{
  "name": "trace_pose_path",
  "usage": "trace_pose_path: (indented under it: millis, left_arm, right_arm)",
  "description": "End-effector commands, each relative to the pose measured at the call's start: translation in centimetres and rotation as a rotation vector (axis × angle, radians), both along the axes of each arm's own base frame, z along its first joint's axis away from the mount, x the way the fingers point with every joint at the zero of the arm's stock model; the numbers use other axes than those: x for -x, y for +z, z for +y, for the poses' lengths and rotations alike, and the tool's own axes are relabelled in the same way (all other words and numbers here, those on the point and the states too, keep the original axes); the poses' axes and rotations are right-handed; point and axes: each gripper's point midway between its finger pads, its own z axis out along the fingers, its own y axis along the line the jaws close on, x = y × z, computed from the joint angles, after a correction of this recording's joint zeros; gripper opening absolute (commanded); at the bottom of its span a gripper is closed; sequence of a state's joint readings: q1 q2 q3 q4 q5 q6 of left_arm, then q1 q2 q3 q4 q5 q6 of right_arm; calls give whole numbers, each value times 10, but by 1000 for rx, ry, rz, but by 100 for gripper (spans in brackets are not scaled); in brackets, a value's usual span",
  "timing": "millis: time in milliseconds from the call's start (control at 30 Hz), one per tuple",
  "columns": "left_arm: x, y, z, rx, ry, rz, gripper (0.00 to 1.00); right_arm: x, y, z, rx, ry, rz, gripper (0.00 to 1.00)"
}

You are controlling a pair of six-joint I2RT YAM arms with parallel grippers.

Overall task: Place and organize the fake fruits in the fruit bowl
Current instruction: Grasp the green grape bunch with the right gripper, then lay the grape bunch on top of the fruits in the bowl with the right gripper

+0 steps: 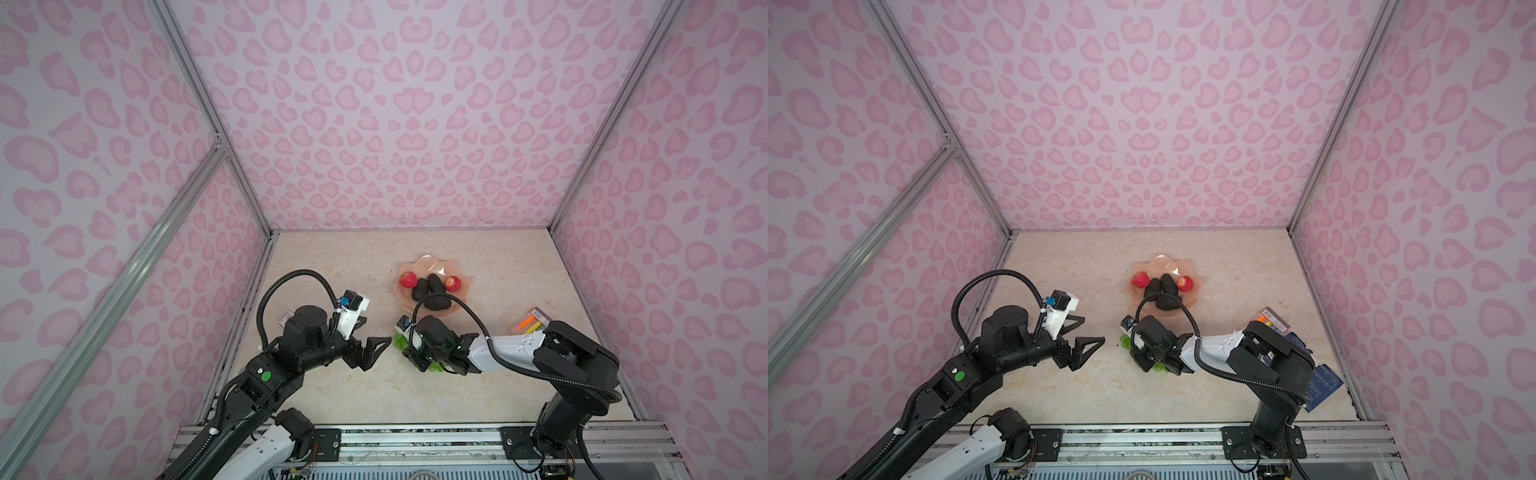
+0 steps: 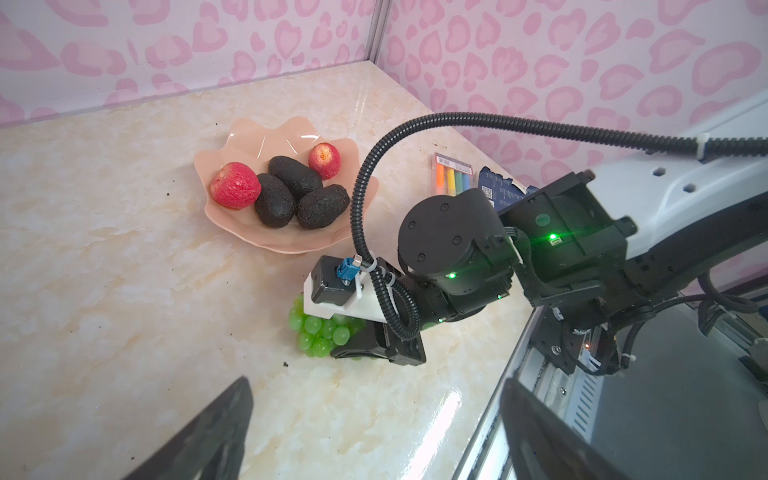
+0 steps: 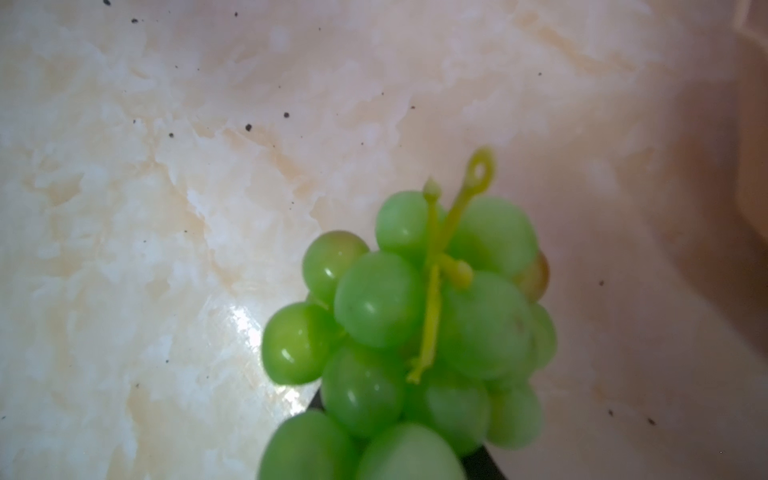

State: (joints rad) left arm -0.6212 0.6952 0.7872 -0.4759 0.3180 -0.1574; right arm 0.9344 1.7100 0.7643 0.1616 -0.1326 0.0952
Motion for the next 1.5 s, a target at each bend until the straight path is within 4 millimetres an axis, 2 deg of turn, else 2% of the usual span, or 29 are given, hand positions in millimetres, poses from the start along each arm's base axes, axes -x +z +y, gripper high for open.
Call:
trace_pose_path:
  millis: [0,167,367,533,633,700,800,967,1100,1233,1300,1467]
  left_arm:
    - [0,5,-2,15,-12,-15,93]
    - [0,7,-3,21,-16,-19,93]
    - [0,9,-5,28,-23,-22,93]
    - [0,14,-6,38,-31,-36,93]
    - [-2,15,-9,41,-39,-42,93]
    - [-3,16,-11,44,-44,-42,93]
    - [-5,16,-13,44,-45,-39,93]
    - [-7,16,-15,47,-48,-39,93]
    - [-10,15,-16,42,-44,-36,93]
    - [-13,14,-18,39,-43,-32,93]
    - [-14,14,-17,37,-35,-35,93]
    - [-18,15,-17,34,-22,-43,93]
  right_arm:
    - [0,11,8,-69,-15,5,31]
    - [-5,44,13,-142,-31,-31,27]
    - [-21,104,8,-269,-75,-83,26]
    - [-55,154,-18,-323,-178,-158,26]
    - [-84,175,-39,-330,-245,-215,26]
    - [-102,181,-50,-325,-272,-231,26]
    - [-131,179,-66,-305,-316,-227,26]
    - [-171,157,-77,-244,-341,-198,26]
    - [-199,124,-80,-202,-368,-152,27]
    - [-217,96,-74,-199,-356,-95,30]
    - [-222,90,-72,-192,-357,-87,39]
    - [-230,88,-69,-186,-362,-77,71]
